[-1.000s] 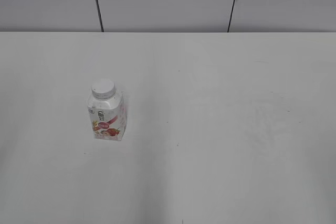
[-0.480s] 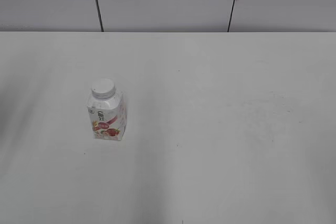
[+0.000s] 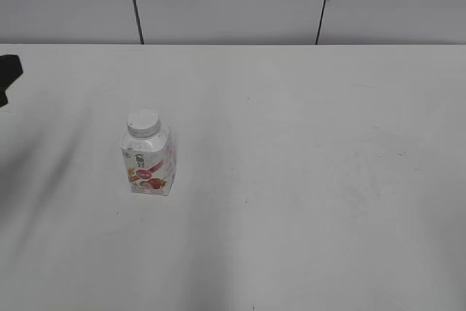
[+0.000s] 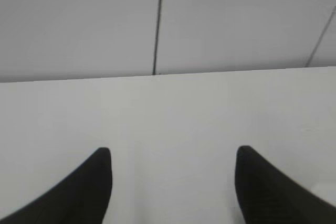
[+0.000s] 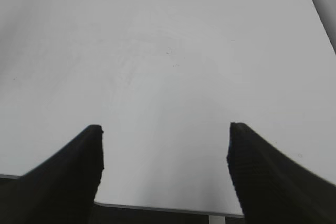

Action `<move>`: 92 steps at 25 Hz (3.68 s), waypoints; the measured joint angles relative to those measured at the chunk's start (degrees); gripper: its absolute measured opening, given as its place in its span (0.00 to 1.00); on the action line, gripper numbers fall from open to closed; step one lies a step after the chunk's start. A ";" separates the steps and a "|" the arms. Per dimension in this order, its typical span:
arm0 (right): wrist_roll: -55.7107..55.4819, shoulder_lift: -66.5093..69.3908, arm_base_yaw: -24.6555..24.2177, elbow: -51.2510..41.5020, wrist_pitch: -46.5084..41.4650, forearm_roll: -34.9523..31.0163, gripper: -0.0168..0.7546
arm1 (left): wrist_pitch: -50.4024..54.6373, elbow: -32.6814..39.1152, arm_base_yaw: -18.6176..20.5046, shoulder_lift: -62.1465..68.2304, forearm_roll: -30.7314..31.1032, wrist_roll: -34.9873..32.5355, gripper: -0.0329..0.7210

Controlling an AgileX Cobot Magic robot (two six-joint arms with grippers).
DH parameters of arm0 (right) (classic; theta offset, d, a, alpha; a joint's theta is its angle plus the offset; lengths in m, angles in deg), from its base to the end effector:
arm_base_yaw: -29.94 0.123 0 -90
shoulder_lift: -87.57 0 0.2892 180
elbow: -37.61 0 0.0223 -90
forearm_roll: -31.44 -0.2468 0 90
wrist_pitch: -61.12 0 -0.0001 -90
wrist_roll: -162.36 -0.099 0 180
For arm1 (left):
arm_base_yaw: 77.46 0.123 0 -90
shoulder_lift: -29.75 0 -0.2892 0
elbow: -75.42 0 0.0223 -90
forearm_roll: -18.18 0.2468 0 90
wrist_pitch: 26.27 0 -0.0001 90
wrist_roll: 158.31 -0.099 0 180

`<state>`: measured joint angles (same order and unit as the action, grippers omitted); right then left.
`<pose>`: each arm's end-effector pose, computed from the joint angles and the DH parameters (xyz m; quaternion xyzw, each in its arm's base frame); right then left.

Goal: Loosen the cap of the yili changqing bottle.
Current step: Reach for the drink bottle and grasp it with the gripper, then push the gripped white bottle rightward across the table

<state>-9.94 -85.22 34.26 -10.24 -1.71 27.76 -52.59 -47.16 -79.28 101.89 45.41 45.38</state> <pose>-0.0104 0.0049 0.2727 -0.0918 0.8513 0.0168 0.5163 0.2083 -0.0267 0.2318 0.0815 0.7917 -0.0853 0.5994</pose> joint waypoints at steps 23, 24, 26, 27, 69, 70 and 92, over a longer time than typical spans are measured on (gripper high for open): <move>0.00 0.00 0.00 0.00 0.00 0.00 0.78 | -36.05 -12.49 19.43 32.90 64.65 13.60 0.65; 0.00 0.00 0.00 0.00 0.00 0.00 0.78 | -36.37 -13.10 19.43 33.99 64.83 12.85 0.65; 0.00 0.00 0.00 0.00 0.00 0.00 0.78 | -38.44 -14.89 19.43 36.80 66.39 11.39 0.65; 0.00 0.00 0.00 0.00 0.00 0.00 0.78 | -39.92 -16.14 19.43 38.04 67.71 11.11 0.65; 0.00 0.00 0.00 0.00 0.00 0.00 0.78 | -42.86 -43.31 4.60 67.18 78.39 11.22 0.81; 0.00 0.00 0.00 0.00 0.00 0.00 0.78 | -42.86 -43.31 4.60 67.18 78.39 11.22 0.81; 0.00 0.00 0.00 0.00 0.00 0.00 0.78 | -41.73 -43.33 -0.87 66.43 77.51 12.79 0.59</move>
<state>-9.94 -85.22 34.26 -10.24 -1.71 27.76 -94.32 -90.49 -80.15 168.33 122.92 58.17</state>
